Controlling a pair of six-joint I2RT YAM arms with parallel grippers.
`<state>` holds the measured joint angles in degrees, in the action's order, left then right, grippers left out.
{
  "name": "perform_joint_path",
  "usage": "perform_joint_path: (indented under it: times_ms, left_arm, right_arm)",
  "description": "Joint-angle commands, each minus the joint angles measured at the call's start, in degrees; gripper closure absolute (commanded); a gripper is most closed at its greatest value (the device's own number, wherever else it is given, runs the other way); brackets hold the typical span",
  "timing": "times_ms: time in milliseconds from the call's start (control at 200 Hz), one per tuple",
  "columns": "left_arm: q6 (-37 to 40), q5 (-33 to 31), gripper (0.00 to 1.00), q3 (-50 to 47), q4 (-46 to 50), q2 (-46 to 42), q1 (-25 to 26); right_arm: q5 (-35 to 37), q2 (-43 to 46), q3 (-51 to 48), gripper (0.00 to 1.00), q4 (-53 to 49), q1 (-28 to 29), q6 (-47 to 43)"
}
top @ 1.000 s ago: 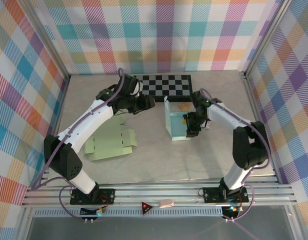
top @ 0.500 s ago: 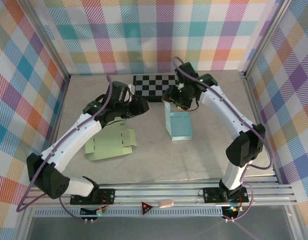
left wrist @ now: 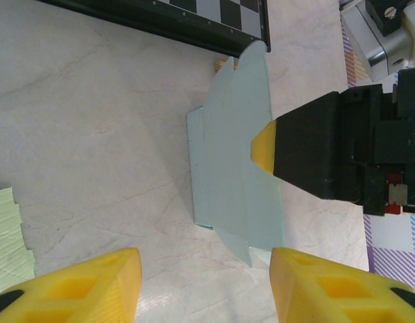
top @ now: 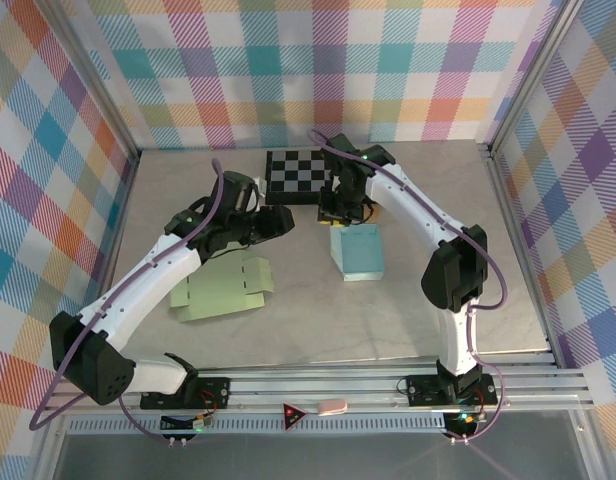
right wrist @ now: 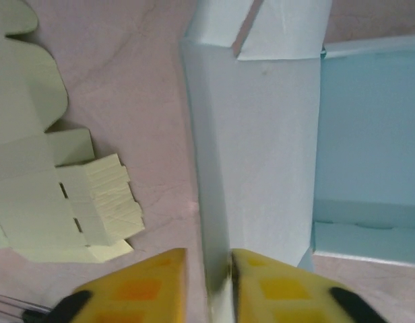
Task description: Fold the paper box
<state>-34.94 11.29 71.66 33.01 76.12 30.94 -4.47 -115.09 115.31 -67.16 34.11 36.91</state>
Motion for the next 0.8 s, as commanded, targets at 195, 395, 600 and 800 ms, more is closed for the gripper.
perform_joint_path:
  times_ms: [195,395,600,800]
  left_arm:
    - [0.6,0.0,0.47,-0.2,1.2,-1.8,-0.4]
    - [1.2,0.1,0.47,0.7,2.4,-1.6,-0.4]
    - [1.4,0.6,0.47,0.3,2.9,-1.7,-0.4]
    - [0.8,1.6,0.47,-1.0,2.4,-2.0,-0.4]
  right_arm:
    - [6.2,3.4,2.7,1.0,-0.2,-0.1,17.9]
    - [14.6,6.9,3.2,1.0,-4.0,-0.3,41.8]
    - [18.2,5.5,8.2,1.0,-14.3,-1.0,69.5]
    - [9.4,1.5,11.0,1.0,-19.2,-5.2,82.5]
